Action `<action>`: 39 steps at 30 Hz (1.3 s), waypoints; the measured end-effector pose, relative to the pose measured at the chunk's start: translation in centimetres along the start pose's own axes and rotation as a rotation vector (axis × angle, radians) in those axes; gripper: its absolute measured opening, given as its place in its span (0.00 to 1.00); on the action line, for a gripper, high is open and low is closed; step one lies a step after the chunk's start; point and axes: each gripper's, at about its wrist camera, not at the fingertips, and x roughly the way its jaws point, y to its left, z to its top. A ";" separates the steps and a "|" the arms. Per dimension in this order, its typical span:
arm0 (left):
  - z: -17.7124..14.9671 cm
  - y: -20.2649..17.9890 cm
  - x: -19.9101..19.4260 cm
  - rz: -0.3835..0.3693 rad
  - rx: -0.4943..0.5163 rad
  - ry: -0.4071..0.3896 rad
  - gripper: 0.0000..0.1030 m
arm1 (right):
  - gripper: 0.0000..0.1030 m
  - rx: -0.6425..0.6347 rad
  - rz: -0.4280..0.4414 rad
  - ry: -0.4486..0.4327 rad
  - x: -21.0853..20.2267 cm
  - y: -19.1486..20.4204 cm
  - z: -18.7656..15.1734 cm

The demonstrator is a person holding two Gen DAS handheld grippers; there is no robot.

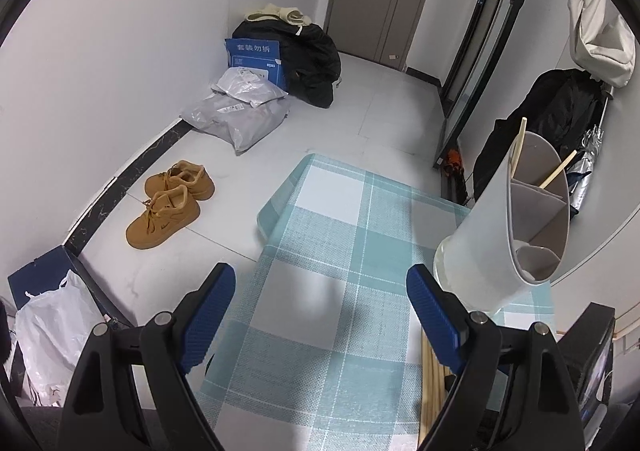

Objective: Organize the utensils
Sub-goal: 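Lower the right gripper onto the chopsticks and grasp another chopstick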

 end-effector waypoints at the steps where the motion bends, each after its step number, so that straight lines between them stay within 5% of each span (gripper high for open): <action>1: 0.1 0.1 0.0 -0.002 -0.004 0.001 0.82 | 0.58 -0.002 0.001 0.002 0.0 0.1 0.1; 16: 0.2 1.5 0.7 -0.007 -0.064 0.048 0.82 | 0.26 0.020 0.035 0.006 -0.8 0.2 0.0; 29: 0.4 2.0 0.8 -0.013 -0.075 0.062 0.82 | 0.25 0.020 -0.014 0.038 -0.9 0.1 -0.1; 39: 0.3 2.4 0.9 -0.006 -0.088 0.070 0.82 | 0.13 -0.003 -0.047 0.062 -0.1 0.8 1.4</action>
